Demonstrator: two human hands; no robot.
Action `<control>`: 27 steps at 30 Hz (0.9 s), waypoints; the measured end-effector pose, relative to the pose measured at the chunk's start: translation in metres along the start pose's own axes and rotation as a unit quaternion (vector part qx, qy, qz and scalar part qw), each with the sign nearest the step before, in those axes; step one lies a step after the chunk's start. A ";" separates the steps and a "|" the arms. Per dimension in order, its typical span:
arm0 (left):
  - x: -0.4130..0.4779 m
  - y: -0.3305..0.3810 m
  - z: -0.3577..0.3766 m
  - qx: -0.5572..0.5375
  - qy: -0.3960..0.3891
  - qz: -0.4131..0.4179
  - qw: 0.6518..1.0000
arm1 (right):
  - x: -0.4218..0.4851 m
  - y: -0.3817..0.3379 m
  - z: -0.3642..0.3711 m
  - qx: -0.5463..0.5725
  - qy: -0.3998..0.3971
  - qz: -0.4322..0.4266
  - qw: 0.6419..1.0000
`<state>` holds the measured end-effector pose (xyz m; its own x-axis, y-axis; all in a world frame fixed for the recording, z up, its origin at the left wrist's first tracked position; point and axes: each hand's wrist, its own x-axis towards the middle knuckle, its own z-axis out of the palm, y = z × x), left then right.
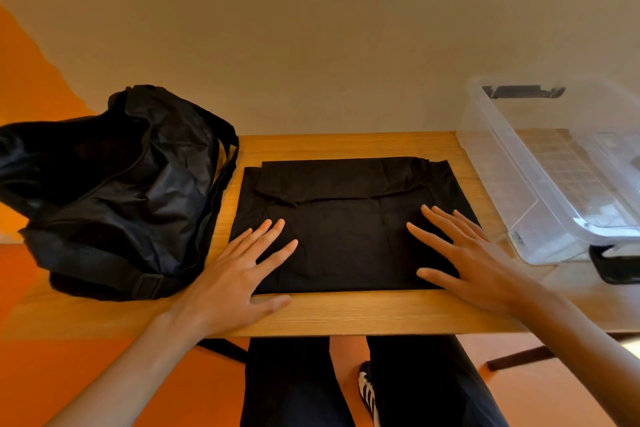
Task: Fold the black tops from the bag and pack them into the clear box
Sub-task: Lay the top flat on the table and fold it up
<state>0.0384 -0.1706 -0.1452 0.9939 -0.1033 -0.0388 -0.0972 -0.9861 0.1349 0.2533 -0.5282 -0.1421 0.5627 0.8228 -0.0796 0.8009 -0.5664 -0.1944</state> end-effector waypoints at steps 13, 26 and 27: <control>-0.010 -0.013 0.003 0.024 0.051 0.038 0.998 | -0.021 0.023 0.022 -0.019 0.100 -0.114 0.988; -0.028 -0.011 0.011 0.006 0.107 0.013 0.994 | -0.046 0.024 0.015 -0.008 0.145 -0.083 0.986; -0.030 -0.011 0.011 0.011 0.120 0.016 0.993 | -0.051 0.026 0.014 -0.009 0.154 -0.082 0.985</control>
<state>0.0088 -0.1577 -0.1564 0.9738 -0.1031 0.2027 -0.1275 -0.9856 0.1110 0.2424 -0.5843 -0.1564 0.4593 0.8517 0.2525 0.8878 -0.4306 -0.1625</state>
